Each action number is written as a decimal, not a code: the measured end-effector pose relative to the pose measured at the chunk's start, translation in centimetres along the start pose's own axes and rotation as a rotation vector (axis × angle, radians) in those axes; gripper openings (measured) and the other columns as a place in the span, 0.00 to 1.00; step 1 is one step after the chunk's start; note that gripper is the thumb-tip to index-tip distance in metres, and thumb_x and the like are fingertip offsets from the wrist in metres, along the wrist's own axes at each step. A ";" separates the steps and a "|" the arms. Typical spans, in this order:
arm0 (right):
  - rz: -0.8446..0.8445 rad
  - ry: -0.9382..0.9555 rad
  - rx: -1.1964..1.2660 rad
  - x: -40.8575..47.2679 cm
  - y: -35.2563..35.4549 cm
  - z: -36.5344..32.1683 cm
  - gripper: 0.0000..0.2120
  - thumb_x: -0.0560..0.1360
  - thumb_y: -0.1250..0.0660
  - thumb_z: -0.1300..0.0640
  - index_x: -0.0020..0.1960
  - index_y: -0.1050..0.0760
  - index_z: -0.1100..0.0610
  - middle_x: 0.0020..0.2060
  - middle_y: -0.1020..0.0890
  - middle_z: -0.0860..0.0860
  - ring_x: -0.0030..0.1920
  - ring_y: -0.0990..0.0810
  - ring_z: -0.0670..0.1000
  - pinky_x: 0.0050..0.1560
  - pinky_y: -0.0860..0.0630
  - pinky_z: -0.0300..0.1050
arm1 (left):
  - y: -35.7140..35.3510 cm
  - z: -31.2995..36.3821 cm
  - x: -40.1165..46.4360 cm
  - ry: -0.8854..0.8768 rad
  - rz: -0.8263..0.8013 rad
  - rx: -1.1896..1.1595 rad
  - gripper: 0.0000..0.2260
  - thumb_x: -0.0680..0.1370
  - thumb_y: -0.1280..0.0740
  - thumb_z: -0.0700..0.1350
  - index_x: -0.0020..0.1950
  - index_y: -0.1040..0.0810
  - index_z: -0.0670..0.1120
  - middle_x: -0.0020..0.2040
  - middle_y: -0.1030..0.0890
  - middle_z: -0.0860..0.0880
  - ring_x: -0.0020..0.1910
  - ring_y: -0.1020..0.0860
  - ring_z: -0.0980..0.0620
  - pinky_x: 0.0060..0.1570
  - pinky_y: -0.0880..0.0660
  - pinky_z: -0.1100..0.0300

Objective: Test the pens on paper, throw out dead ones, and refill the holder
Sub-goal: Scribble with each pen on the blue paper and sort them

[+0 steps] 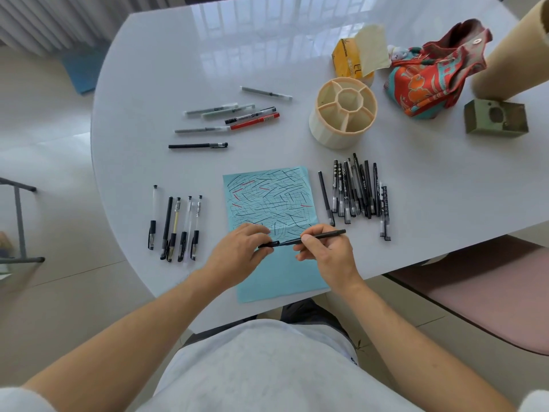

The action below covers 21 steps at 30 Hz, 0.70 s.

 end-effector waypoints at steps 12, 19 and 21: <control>0.038 -0.052 0.019 0.4 -2.1 0.8 0.03 0.81 0.31 0.62 0.48 0.20 0.60 0.35 0.14 0.58 0.33 0.16 0.55 0.39 0.16 0.47 | 1.0 2.1 1.1 0.066 -0.063 0.011 0.10 0.81 0.39 0.50 0.44 0.23 0.47 0.35 0.23 0.51 0.38 0.26 0.48 0.34 0.36 0.55; -0.037 -0.065 -0.288 6.1 -0.9 -2.1 0.06 0.82 0.34 0.57 0.47 0.23 0.58 0.40 0.15 0.58 0.35 0.18 0.52 0.38 0.17 0.48 | 1.2 1.8 3.3 0.206 -0.049 -0.203 0.11 0.80 0.36 0.55 0.48 0.20 0.50 0.38 0.20 0.54 0.39 0.23 0.51 0.41 0.25 0.53; 0.054 -0.076 -0.434 8.5 0.7 -2.9 0.05 0.82 0.35 0.58 0.47 0.23 0.56 0.46 0.15 0.61 0.37 0.17 0.52 0.41 0.16 0.50 | 1.2 0.7 3.6 0.250 -0.033 -0.244 0.14 0.80 0.36 0.56 0.61 0.20 0.51 0.51 0.18 0.55 0.50 0.22 0.55 0.52 0.25 0.55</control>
Point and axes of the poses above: each hand's wrist, its own x-axis towards the middle knuckle, its own y-axis out of the back of the hand, z = x × y, the point moved 9 cm from there along x, towards the middle knuckle
